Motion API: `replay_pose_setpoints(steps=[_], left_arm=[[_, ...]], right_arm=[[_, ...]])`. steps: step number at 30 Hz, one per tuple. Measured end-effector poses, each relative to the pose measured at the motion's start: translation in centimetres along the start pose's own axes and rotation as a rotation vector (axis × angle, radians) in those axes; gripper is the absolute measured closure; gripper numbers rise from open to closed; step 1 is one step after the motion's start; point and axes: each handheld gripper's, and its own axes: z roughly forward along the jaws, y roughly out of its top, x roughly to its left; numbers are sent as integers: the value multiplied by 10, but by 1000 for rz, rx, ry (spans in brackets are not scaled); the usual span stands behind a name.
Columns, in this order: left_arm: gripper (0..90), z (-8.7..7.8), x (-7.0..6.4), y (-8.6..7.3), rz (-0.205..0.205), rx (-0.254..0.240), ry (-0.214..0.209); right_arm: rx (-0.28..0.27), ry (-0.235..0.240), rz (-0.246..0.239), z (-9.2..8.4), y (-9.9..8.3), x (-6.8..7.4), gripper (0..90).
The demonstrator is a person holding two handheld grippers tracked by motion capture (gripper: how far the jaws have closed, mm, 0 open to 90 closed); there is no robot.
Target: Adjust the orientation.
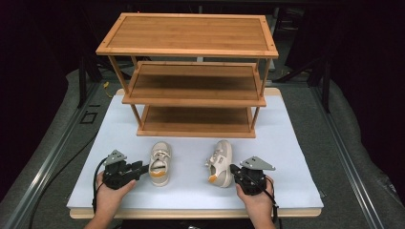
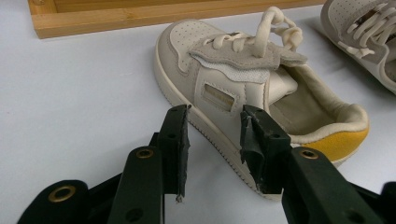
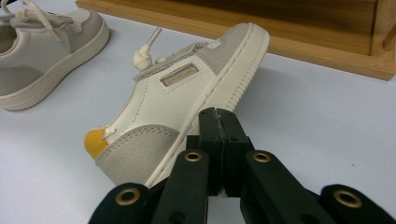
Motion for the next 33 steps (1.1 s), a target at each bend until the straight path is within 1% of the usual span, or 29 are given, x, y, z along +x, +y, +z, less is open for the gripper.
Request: replay_pose_setpoints(steps=[1,2,3,5,6,7,8,10,12,15,17,18,19,20,21,22,23,24,25,27,29,30,31,32,33], left_arm=[[618,0,0,0,-1,0,0],[618,0,0,0,-1,-1,0],[618,0,0,0,0,0,0],[618,0,0,0,4,-2,1],[618,0,0,0,4,-4,1],[618,-1,0,0,5,-2,3],[618,-1,0,0,5,-1,2],[618,-1,0,0,4,-3,1],[618,-1,0,0,4,-3,0],[616,-1,0,0,1,-9,-2],[615,-1,-1,0,-1,-10,-3],[615,-1,-1,0,-2,-12,-4],[615,-1,-1,0,-2,-12,-4],[613,-1,0,0,-3,-11,-4],[612,-2,0,0,-4,-12,-5],[609,-2,0,0,-6,-15,-5],[606,-2,0,1,-6,-16,-5],[602,-2,0,1,-6,-18,-5],[598,-3,-1,1,-8,-22,-6],[585,-3,-1,1,-15,-20,-8],[584,-5,-1,2,-29,-21,-18],[582,-6,-1,3,-34,-27,-21],[577,-7,-1,4,-42,-35,-29],[570,-9,-2,4,-46,-45,-39],[560,-10,-2,5,-52,-51,-47]], right_arm=[[-2,-5,6,0,0,-1,900],[4,0,6,0,-1,-2,900],[10,-12,8,0,-1,-4,900],[16,-13,21,0,-2,-7,900],[25,-33,32,0,-2,-9,900],[24,-15,50,1,-3,-11,900],[33,-38,65,1,-4,-14,900],[29,-3,104,2,-6,-20,899],[34,-3,117,4,-7,-25,900],[60,-7,133,8,-11,-32,900],[85,-10,146,10,-13,-33,900],[83,3,153,11,-13,-33,900],[91,7,154,11,-13,-33,900],[93,0,149,11,-13,-32,900],[90,8,141,11,-12,-32,899],[92,4,133,11,-12,-31,898],[95,-8,130,11,-11,-30,895],[100,-30,128,11,-12,-29,889],[102,-37,128,11,-12,-29,879],[108,-42,143,11,-12,-32,858],[103,-37,158,10,-13,-35,835],[93,-46,168,9,-12,-36,818],[77,-38,175,8,-11,-37,812],[65,-41,181,5,-10,-36,802],[56,-35,178,3,-8,-36,790]])
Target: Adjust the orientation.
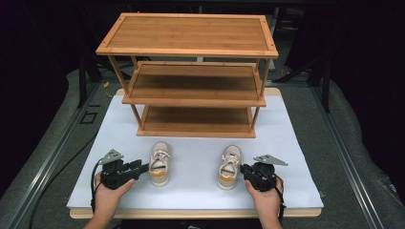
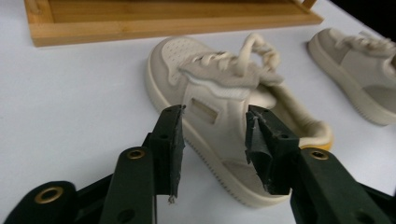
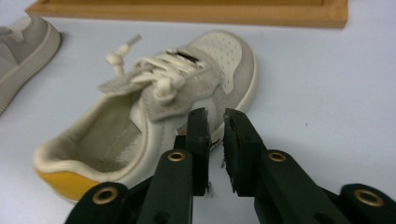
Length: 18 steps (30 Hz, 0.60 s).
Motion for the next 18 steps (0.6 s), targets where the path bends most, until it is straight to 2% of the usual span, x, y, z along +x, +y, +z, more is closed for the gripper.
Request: replay_pose_setpoints(steps=[3,6,10,13,15,16,18], left_arm=[[531,0,-2,2,0,-13,-15],[510,4,-4,4,0,-18,-16],[496,10,-5,7,3,-15,-5],[488,16,-6,7,0,-7,-3],[484,20,-7,7,-6,6,-9],[484,22,-7,7,-7,10,-11],[484,25,-9,7,-1,21,-7]], right_arm=[[-51,3,-9,-7,2,9,738],[-87,-20,-43,-10,3,19,716],[-104,-27,-30,-10,2,20,676],[-124,-1,4,-13,3,19,645],[-121,25,0,-13,3,19,628],[-118,9,-9,-11,3,22,618],[-100,15,-21,-7,2,25,595]])
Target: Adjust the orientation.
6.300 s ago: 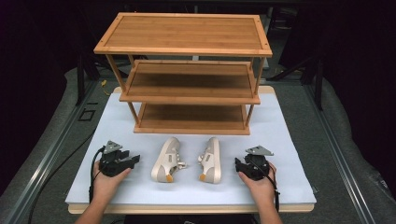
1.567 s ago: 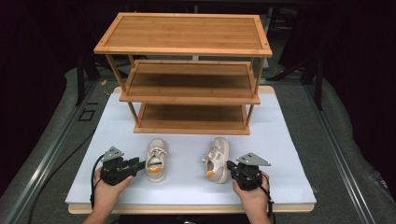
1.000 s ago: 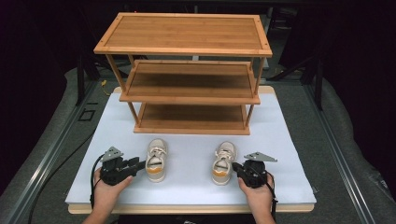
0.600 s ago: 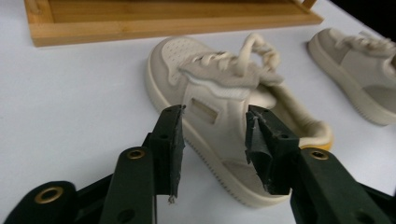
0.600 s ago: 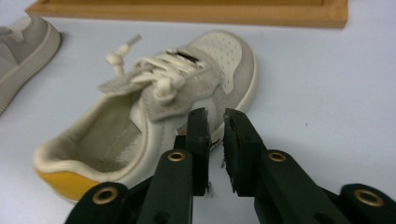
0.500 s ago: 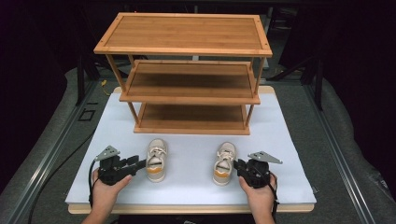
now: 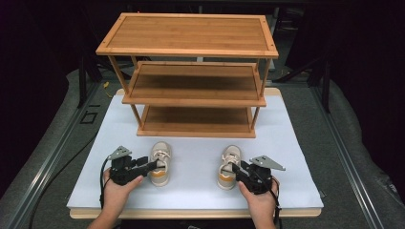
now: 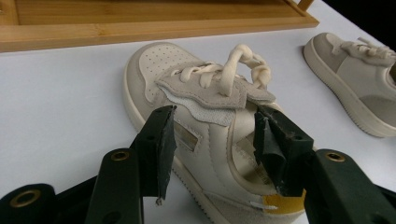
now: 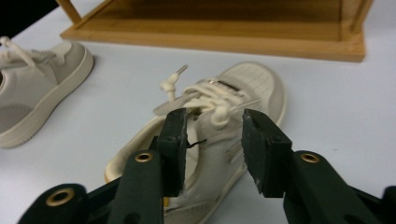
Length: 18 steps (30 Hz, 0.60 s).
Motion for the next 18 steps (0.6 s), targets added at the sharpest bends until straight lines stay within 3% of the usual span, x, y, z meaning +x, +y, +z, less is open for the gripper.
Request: replay_pose_setpoints(steps=[2,5,12,18], left_arm=[[483,3,-1,0,1,5,8],[484,6,0,0,-8,9,19],[484,12,1,-3,-13,37,29],[523,12,3,-2,-16,41,30]], right_arm=[[32,5,-12,4,-2,3,574],[31,-20,-34,8,-3,7,550],[72,-53,-22,16,-6,4,515],[84,-36,21,18,-6,-1,541]])
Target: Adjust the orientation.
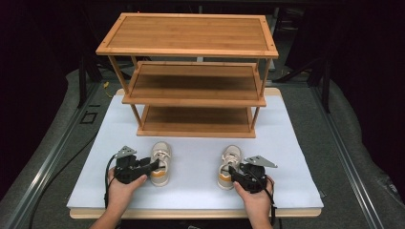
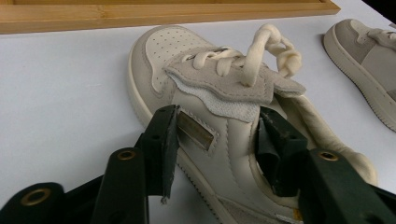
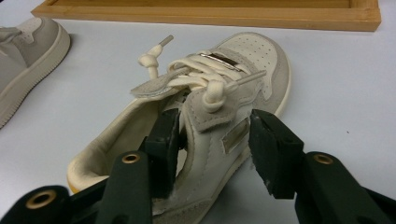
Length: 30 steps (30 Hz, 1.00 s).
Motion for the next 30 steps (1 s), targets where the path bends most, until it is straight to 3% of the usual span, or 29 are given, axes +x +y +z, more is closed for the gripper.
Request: replay_pose_setpoints(steps=[3,9,16,18,23,30], left_arm=[[560,0,0,2,0,8,-11],[566,7,-13,4,16,20,-28],[568,18,-32,5,26,27,-54],[568,21,-36,5,23,21,-58],[568,25,-42,5,17,19,-65],[567,30,-48,6,15,19,-66]], right_arm=[[-5,17,13,0,1,-1,610],[1,25,-43,5,5,13,653],[8,74,-117,17,8,35,666],[4,98,-122,20,9,41,666],[5,86,-120,25,10,50,663],[-1,122,-107,33,11,61,662]])
